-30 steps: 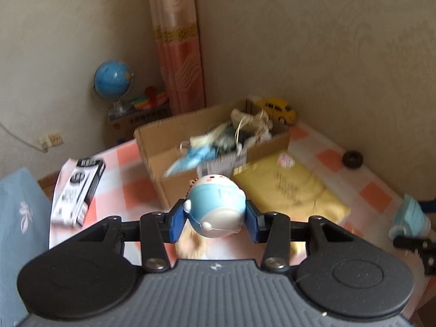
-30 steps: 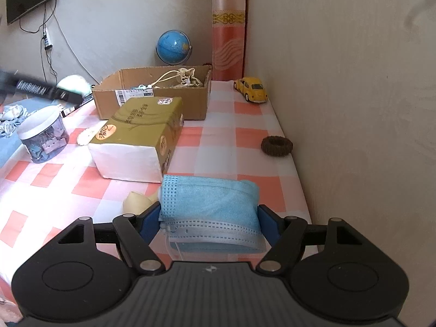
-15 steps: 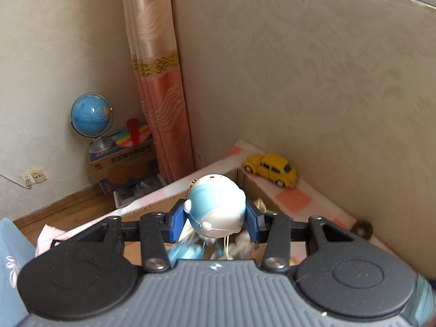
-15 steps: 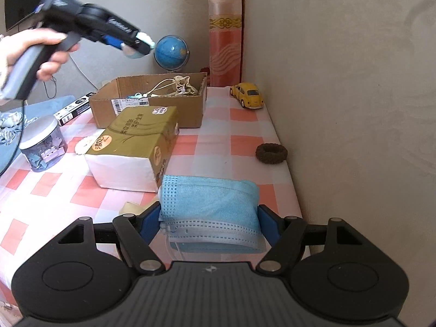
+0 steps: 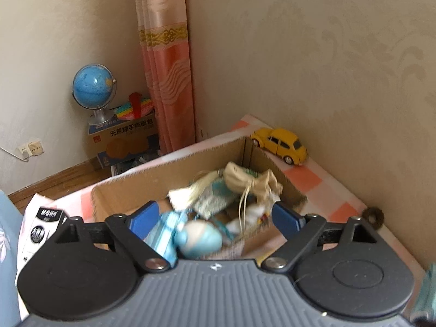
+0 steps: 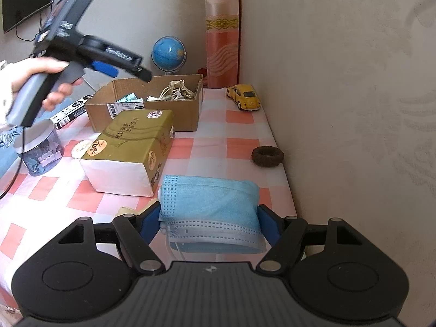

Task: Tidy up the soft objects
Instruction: 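Carry the folded blue face mask into the box and open the right tool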

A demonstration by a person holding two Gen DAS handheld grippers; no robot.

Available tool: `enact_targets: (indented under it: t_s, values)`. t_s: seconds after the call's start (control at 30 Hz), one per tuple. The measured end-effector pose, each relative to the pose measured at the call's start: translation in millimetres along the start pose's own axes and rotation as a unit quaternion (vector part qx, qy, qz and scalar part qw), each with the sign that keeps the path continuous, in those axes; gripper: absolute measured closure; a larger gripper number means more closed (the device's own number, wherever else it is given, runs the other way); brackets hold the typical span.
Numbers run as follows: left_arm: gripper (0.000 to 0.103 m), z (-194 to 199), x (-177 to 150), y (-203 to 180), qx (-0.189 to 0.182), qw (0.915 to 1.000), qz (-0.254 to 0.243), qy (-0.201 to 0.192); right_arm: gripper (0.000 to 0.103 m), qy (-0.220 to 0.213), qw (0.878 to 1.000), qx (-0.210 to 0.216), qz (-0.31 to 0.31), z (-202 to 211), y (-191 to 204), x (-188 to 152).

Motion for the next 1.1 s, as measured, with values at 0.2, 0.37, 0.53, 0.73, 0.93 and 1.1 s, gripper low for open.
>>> enact_targets:
  t_s: [0.2,0.37,0.53,0.73,0.93,1.1]
  values:
    - [0.004,43.2,-22.3,8.3,0.011,0.9996,-0.001,-0.027,0.025,0.001,1.0,0.008,0.003,-1.1,5.5,4.2]
    - [0.002,79.8,-52.8,14.2,0.007,0.9993,0.018,-0.031,0.025,0.007,1.0,0.01,0.005,-2.0,9.2,8.5]
    - [0.002,104.5,-85.5,15.7,0.009,0.9993,0.033,-0.013,0.025,0.005,1.0,0.009,0.011,0.0,14.5,15.9]
    - [0.002,127.9,-110.1,15.1,0.022,0.9993,0.025,-0.015,0.025,-0.002,1.0,0.01,0.025,3.3,24.0,34.8]
    - [0.002,133.6,-121.9,21.5,0.009,0.9984,0.054,-0.014,0.025,-0.001,0.999,0.013,0.049,-1.8,34.8,59.2]
    - [0.002,132.3,-131.8,31.6,0.028,0.9977,0.061,-0.012,0.025,0.003,0.997,0.029,0.07,-13.6,50.0,81.2]
Point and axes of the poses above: each gripper's, at about its wrist camera, not at the fingertips, and z roughly against the way its jaws point, y to its left, x to its top, the point moved 9 cm from there along -z, roughly the way its jaws point, and after that the axes turned 15 degrees about x, right-handed, at the moved point
